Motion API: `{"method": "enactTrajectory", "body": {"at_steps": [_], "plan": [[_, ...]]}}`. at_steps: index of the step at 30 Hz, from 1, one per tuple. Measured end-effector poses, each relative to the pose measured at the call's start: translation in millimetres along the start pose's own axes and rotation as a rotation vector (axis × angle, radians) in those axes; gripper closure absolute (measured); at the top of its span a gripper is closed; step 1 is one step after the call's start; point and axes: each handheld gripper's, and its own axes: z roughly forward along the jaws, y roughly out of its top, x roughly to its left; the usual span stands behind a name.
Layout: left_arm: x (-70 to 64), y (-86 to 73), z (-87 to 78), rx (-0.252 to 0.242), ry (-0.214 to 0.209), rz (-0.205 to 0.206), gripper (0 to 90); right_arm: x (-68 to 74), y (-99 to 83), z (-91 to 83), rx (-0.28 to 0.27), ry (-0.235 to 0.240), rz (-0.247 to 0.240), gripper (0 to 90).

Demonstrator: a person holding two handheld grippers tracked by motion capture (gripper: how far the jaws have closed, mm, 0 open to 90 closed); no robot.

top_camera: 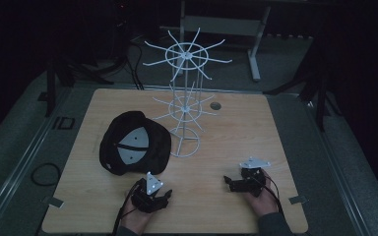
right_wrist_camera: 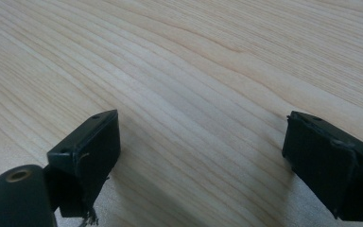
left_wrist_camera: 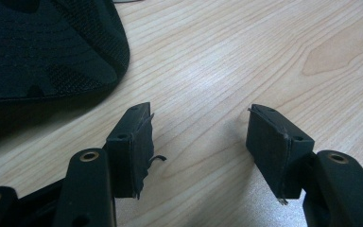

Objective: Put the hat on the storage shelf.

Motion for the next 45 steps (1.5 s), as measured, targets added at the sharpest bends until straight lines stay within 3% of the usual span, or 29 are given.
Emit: {"method": "enactTrajectory", "body": {"at_steps": [14, 20, 28, 39, 45], "plan": [[-4.0, -2.7, -2.8, 0.003, 0.017, -0.016, 39.1, 0.1, 0.0, 0.0, 0.0, 0.001, 0.001, 11.9], [-3.9, -4.2, -4.5, 0.0, 0.043, -0.041, 41.8, 0.5, -0.2, -0.2, 0.0, 0.002, 0.0, 11.9], [6.2, -6.7, -7.5, 0.002, 0.103, -0.095, 42.7, 0.8, -0.4, -0.5, 0.0, 0.002, -0.001, 11.8], [22.2, 1.4, 0.0, -0.001, 0.135, -0.161, 46.0, 0.7, -0.4, -0.5, 0.0, 0.002, -0.001, 11.9], [25.0, 7.7, 7.3, -0.002, 0.169, -0.177, 45.5, 0.8, -0.4, -0.5, 0.0, 0.002, 0.0, 11.9]]}}
